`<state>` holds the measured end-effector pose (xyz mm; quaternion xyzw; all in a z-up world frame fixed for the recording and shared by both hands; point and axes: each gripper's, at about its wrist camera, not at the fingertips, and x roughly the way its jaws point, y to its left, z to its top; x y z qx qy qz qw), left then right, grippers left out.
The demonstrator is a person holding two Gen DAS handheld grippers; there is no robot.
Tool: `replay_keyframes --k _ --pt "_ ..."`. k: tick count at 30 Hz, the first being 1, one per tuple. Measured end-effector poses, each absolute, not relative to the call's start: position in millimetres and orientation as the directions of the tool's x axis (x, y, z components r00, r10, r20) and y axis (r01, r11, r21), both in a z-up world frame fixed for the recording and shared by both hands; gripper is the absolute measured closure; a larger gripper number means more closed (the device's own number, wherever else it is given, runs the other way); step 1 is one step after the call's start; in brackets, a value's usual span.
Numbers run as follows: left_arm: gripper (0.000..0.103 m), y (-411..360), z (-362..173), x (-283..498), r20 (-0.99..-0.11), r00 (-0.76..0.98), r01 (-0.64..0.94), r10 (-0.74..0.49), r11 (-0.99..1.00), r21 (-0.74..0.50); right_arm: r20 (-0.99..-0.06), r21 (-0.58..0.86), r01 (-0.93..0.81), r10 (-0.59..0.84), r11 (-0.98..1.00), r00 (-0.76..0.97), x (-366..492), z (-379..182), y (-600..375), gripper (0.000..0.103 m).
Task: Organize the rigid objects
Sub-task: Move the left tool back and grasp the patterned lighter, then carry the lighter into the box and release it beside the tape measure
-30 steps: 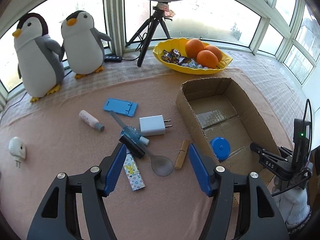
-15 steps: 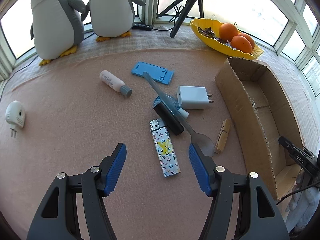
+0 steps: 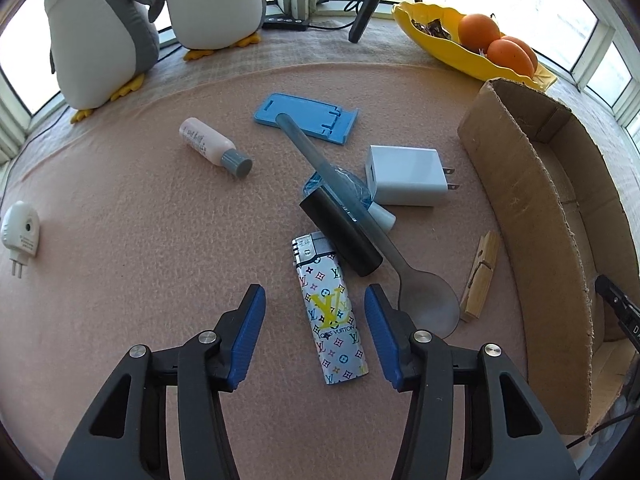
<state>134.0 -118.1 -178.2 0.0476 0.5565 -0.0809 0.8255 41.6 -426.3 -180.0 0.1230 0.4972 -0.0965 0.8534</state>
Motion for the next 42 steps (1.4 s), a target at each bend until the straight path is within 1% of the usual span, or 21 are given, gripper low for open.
replay_keyframes --k 2,4,6,9,15,34,42 --pt "0.059 -121 -181 135 -0.930 0.361 0.191 -0.075 0.982 -0.005 -0.873 0.112 0.287 -0.044 0.951 0.486 42 -180 -426 0.064" --pt "0.061 -123 -181 135 -0.926 0.371 0.198 -0.073 0.980 0.002 -0.873 0.111 0.286 -0.044 0.952 0.486 42 -180 -426 0.064" --pt "0.069 -123 -180 136 -0.925 0.371 0.204 -0.080 0.979 -0.003 -0.873 0.111 0.287 -0.044 0.952 0.485 42 -180 -426 0.064" --pt "0.076 -123 -179 135 -0.924 0.372 0.207 -0.090 0.978 -0.012 -0.873 0.108 0.285 -0.045 0.952 0.485 42 -180 -426 0.064" --pt "0.081 -117 -179 135 -0.923 0.368 0.207 -0.114 0.978 -0.038 -0.873 0.108 0.285 -0.046 0.952 0.485 42 -180 -426 0.064" --pt "0.081 -108 -178 111 -0.915 0.376 0.247 -0.145 0.968 -0.052 -0.874 0.103 0.283 -0.049 0.954 0.484 42 -180 -427 0.063" --pt "0.081 -105 -160 102 -0.903 0.393 0.268 -0.173 0.961 -0.068 -0.874 0.102 0.283 -0.050 0.954 0.484 42 -180 -427 0.063"
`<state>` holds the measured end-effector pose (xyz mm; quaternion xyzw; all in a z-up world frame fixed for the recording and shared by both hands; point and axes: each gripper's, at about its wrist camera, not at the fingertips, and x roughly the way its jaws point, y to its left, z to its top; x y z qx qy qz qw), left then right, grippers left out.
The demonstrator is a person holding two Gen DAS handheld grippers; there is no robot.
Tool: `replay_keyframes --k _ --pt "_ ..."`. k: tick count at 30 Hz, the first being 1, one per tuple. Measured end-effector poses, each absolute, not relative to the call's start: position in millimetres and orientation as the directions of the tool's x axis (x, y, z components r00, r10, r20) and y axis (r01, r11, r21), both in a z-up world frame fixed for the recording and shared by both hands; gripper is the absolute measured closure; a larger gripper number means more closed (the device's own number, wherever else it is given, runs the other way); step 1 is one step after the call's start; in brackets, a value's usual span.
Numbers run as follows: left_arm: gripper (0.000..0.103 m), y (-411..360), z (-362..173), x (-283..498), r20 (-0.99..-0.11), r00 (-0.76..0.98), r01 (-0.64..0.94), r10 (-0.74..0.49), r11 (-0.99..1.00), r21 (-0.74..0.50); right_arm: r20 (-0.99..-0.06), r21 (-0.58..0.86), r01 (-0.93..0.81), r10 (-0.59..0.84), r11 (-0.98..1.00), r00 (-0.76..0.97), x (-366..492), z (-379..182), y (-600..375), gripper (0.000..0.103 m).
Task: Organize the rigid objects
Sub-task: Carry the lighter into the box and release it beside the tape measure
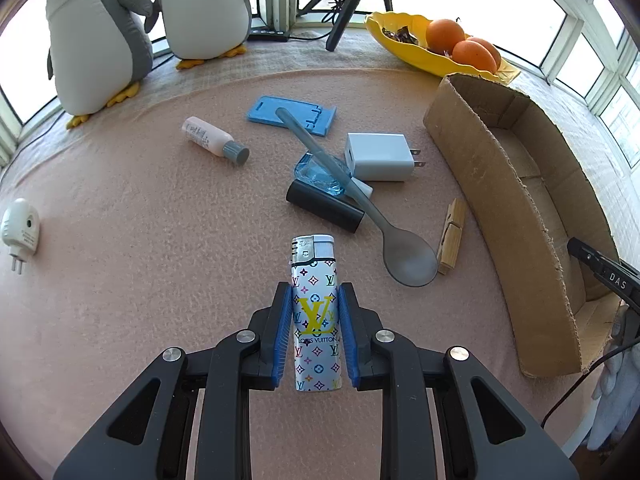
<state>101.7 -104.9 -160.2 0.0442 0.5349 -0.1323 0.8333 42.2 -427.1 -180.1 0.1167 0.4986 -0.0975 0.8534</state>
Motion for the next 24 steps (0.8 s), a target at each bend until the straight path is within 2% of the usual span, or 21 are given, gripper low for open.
replay_keyframes --k 14,24 --pt "0.081 -163 -100 93 -0.845 0.443 0.431 -0.301 0.897 -0.093 -0.874 0.104 0.286 -0.050 0.953 0.483 42 -180 -425 0.063" --pt "0.081 -213 -94 97 -0.840 0.420 0.512 -0.345 0.854 -0.095 -0.874 0.105 0.283 -0.047 0.953 0.484 43 -179 -422 0.063"
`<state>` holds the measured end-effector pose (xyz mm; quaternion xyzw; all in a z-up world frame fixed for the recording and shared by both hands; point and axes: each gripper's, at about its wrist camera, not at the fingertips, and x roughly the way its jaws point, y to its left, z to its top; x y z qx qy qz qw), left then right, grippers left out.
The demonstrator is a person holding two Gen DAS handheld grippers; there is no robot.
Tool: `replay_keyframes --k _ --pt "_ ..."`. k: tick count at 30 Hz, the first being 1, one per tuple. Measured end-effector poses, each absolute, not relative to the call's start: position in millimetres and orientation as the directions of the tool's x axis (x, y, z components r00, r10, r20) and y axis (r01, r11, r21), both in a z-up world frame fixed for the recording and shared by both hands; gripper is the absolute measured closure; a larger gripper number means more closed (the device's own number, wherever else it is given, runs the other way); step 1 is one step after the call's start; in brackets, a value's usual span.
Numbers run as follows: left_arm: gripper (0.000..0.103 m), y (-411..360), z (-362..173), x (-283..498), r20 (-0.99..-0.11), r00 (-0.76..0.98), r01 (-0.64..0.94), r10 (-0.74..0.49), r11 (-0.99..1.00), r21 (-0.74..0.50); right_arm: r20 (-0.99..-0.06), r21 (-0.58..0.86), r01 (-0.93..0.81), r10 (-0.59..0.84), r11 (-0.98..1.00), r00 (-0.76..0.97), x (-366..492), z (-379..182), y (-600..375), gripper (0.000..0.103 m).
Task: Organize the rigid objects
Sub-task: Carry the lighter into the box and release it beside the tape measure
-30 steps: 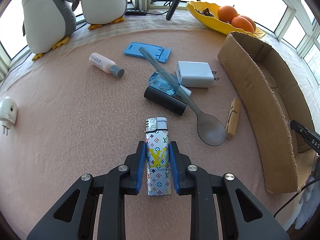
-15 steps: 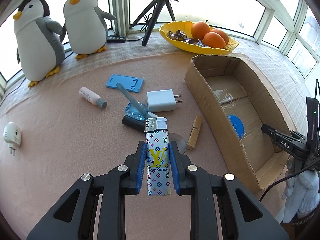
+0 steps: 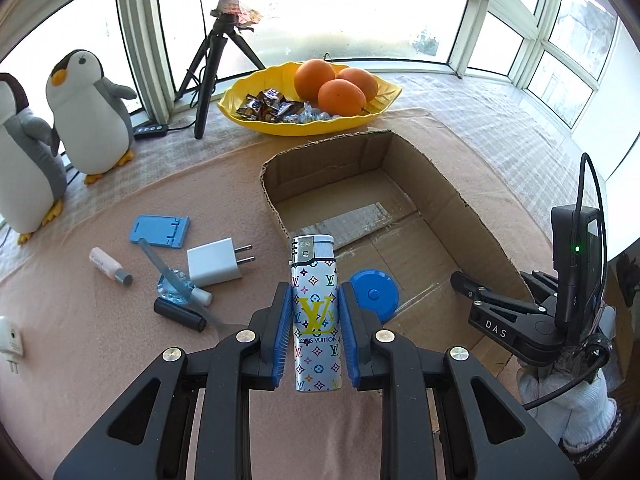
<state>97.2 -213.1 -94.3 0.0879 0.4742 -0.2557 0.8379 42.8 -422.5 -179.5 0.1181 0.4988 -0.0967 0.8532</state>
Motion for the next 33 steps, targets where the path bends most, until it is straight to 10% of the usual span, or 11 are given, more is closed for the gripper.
replay_keyframes --k 23,27,33 --pt "0.080 -274 -116 123 -0.875 0.361 0.557 -0.323 0.827 -0.076 -0.874 0.110 0.283 -0.043 0.953 0.484 44 -180 -421 0.063" --pt "0.045 -272 -114 124 -0.872 0.374 0.543 -0.315 0.837 -0.070 -0.874 0.110 0.283 -0.043 0.953 0.484 44 -180 -421 0.060" --pt "0.044 -270 -111 125 -0.868 0.384 0.532 -0.315 0.844 -0.072 -0.875 0.111 0.280 -0.040 0.953 0.482 44 -180 -420 0.058"
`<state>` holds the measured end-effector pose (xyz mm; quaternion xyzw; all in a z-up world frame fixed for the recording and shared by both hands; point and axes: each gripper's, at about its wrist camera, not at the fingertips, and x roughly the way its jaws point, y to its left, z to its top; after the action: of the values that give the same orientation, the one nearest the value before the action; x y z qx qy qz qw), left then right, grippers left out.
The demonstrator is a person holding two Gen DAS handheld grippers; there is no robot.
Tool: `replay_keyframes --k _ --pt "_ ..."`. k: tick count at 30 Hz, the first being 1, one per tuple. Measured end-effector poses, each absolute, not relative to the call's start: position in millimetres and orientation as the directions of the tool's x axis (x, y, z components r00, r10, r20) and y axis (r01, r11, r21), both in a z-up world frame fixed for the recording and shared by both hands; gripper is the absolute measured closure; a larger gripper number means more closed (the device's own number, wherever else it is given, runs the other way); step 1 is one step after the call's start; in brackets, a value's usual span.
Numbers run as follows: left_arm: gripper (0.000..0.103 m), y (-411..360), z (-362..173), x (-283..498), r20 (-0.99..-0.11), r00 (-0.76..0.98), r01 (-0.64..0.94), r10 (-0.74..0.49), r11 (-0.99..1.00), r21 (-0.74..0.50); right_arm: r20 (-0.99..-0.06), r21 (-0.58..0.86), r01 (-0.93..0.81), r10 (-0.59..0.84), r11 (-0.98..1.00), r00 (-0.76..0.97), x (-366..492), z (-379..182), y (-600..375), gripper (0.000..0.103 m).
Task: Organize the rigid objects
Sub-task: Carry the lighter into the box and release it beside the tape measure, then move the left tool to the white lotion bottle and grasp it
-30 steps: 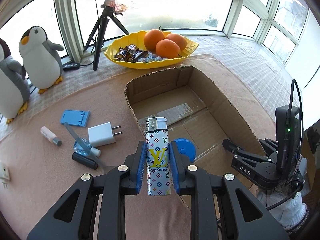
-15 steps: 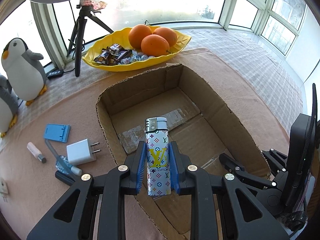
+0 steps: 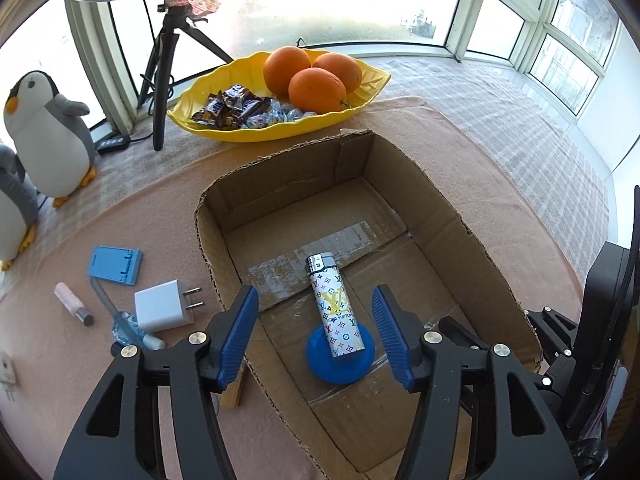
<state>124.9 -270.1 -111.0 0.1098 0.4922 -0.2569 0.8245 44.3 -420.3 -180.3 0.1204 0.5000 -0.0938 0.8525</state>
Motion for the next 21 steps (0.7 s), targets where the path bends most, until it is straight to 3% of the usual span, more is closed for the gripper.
replay_keyframes --k 10,21 --pt "0.044 -258 -102 124 -0.860 0.408 0.513 -0.308 0.856 -0.063 -0.876 0.112 0.280 -0.039 0.953 0.481 44 -181 -421 0.053" --pt "0.044 -194 -95 148 -0.855 0.465 0.367 -0.231 0.929 -0.052 -0.877 0.109 0.279 -0.040 0.954 0.479 44 -181 -419 0.052"
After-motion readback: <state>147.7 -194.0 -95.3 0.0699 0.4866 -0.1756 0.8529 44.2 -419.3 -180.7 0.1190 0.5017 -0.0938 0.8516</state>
